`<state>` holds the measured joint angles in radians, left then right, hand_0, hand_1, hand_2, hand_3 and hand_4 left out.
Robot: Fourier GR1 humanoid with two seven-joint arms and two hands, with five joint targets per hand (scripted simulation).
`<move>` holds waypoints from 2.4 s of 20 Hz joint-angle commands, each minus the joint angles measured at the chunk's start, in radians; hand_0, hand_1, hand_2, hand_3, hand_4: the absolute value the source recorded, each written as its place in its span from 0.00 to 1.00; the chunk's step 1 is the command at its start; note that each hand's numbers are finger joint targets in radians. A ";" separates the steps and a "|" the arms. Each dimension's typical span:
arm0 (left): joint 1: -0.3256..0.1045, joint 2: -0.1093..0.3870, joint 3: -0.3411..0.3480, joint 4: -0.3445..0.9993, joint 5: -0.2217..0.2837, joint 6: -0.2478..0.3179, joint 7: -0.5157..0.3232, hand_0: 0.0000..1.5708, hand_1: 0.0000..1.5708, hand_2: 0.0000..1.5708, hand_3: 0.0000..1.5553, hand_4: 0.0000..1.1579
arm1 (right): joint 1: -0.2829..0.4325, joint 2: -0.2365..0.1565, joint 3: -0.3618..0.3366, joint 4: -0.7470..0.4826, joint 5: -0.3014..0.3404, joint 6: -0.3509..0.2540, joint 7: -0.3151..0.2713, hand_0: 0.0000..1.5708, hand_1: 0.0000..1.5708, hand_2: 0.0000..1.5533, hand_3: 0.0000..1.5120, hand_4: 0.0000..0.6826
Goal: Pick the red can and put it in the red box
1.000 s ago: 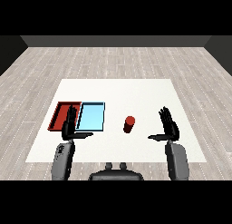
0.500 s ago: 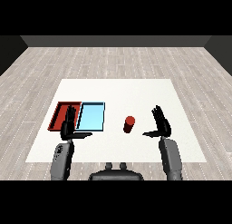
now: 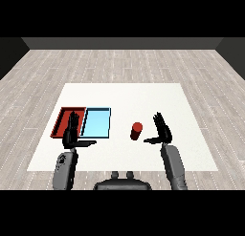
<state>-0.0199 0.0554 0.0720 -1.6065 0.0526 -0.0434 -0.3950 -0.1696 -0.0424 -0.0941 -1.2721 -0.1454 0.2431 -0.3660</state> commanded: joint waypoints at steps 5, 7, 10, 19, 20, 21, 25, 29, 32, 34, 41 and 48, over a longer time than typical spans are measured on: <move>-0.037 -0.019 -0.016 0.105 -0.020 -0.004 -0.081 0.00 0.00 0.00 0.00 0.00 | -0.062 0.007 0.022 0.118 -0.014 -0.008 -0.055 0.00 0.00 0.00 0.00 0.00; 0.013 0.011 0.010 -0.024 0.042 -0.035 0.016 0.00 0.00 0.00 0.00 0.00 | -0.015 0.041 0.085 0.074 -0.032 -0.048 -0.048 0.00 0.00 0.00 0.00 0.00; -0.056 0.024 0.042 0.052 0.059 -0.043 -0.017 0.00 0.00 0.00 0.00 0.00 | -0.068 0.042 0.073 0.250 0.004 -0.062 -0.157 0.00 0.00 0.00 0.00 0.00; 0.028 -0.025 -0.021 0.036 0.007 -0.017 -0.060 0.00 0.00 0.00 0.00 0.00 | -0.155 0.042 0.144 0.403 -0.050 -0.137 -0.237 0.00 0.00 0.00 0.00 0.00; -0.039 0.008 0.018 0.054 0.042 -0.038 -0.027 0.00 0.00 0.00 0.00 0.00 | -0.124 0.034 0.093 0.235 -0.076 -0.119 -0.088 0.00 0.00 0.00 0.00 0.00; -0.057 0.017 0.028 0.050 0.042 -0.026 0.012 0.00 0.00 0.00 0.00 0.00 | -0.085 0.023 0.098 0.288 -0.051 -0.087 -0.176 0.00 0.00 0.00 0.00 0.00; 0.047 -0.036 -0.063 -0.083 -0.009 0.006 0.032 0.00 0.00 0.00 0.00 0.00 | -0.106 0.042 0.219 0.191 -0.113 -0.215 -0.079 0.00 0.00 0.00 0.00 0.00; -0.032 0.020 0.019 0.022 0.034 -0.032 -0.004 0.00 0.00 0.00 0.00 0.00 | -0.129 0.042 0.247 0.219 -0.131 -0.230 -0.086 0.00 0.00 0.00 0.00 0.00; 0.031 -0.020 -0.035 -0.037 0.010 -0.007 0.031 0.00 0.00 0.00 0.00 0.00 | -0.153 0.042 0.213 0.273 -0.125 -0.176 -0.137 0.00 0.00 0.00 0.00 0.00; 0.008 -0.003 -0.008 0.015 0.000 -0.012 -0.033 0.00 0.00 0.00 0.00 0.00 | -0.125 0.042 0.212 0.265 -0.122 -0.173 -0.140 0.00 0.00 0.00 0.00 0.00; 0.009 0.018 0.004 -0.009 0.035 -0.044 -0.008 0.00 0.00 0.00 0.00 0.00 | -0.170 0.042 0.270 0.228 -0.189 -0.206 -0.067 0.00 0.00 0.00 0.00 0.00; 0.026 0.012 0.000 0.021 0.010 -0.034 -0.033 0.00 0.00 0.00 0.00 0.00 | -0.209 0.042 0.382 0.317 -0.265 -0.295 -0.139 0.00 0.00 0.00 0.00 0.00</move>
<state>-0.0090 0.0542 0.0593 -1.5997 0.0598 -0.0618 -0.4106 -0.3582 -0.0004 0.2354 -0.9451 -0.3741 0.0038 -0.5201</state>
